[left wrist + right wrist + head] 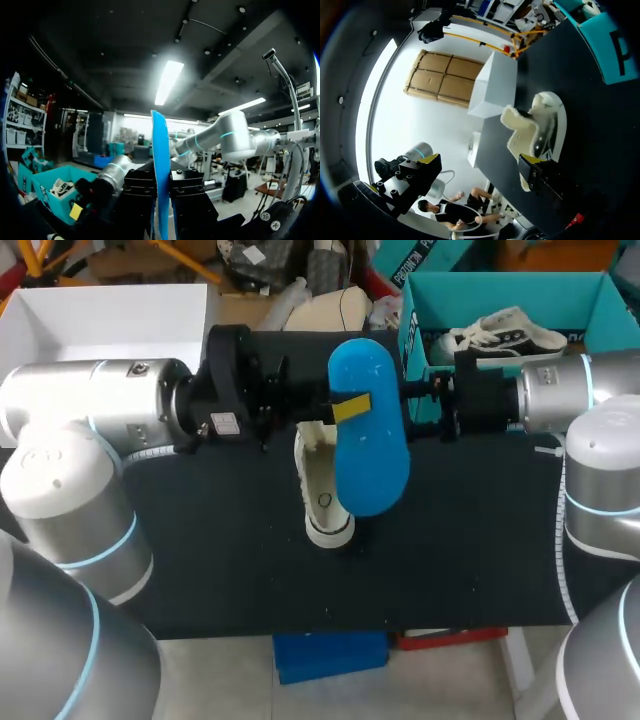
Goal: Take the shoe out of the shoebox, open the shoe tongue, remove and reinsert the insole, then place the shoe into the shoebox
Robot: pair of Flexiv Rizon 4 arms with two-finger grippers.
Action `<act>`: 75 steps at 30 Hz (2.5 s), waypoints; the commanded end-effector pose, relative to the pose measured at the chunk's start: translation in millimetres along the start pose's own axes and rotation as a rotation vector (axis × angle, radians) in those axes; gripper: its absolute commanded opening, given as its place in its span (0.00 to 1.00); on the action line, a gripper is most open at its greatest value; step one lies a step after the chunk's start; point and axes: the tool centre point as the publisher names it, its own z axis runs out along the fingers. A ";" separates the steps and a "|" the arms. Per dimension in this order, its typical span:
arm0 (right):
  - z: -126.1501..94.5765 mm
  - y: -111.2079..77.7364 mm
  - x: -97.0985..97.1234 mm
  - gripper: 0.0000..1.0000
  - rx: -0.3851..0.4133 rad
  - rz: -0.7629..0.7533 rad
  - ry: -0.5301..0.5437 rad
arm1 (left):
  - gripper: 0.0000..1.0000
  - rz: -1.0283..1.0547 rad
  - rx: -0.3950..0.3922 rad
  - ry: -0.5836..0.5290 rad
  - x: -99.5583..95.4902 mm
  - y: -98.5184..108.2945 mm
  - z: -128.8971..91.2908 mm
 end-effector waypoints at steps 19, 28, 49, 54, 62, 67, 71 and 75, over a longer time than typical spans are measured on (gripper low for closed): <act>1.8 -0.6 -0.2 1.00 -0.004 0.000 0.000 | 0.00 0.741 -0.074 -0.011 62.5 33.6 -1.9; 1.8 -0.6 -0.2 1.00 -0.004 0.000 0.000 | 0.00 0.939 -0.209 -0.107 56.5 82.3 -11.9; 1.8 -0.6 -0.2 1.00 -0.004 0.000 0.000 | 0.00 1.218 -0.089 -0.038 86.8 99.3 -13.5; 1.8 -0.6 -0.2 1.00 -0.004 0.000 0.000 | 0.00 1.338 -0.136 0.022 81.8 125.9 -22.8; 1.8 -0.6 -0.2 1.00 -0.004 0.000 0.000 | 0.00 1.481 -0.184 0.052 67.5 151.9 -33.9; 1.8 -0.6 -0.2 1.00 -0.004 0.000 0.000 | 0.00 1.481 -0.184 0.052 67.5 151.9 -33.9; 1.8 -0.6 -0.2 1.00 -0.004 0.000 0.000 | 0.00 1.481 -0.184 0.052 67.5 151.9 -33.9; 1.8 -0.6 -0.2 1.00 -0.004 0.000 0.000 | 0.00 1.540 -0.155 0.045 76.4 146.4 -28.8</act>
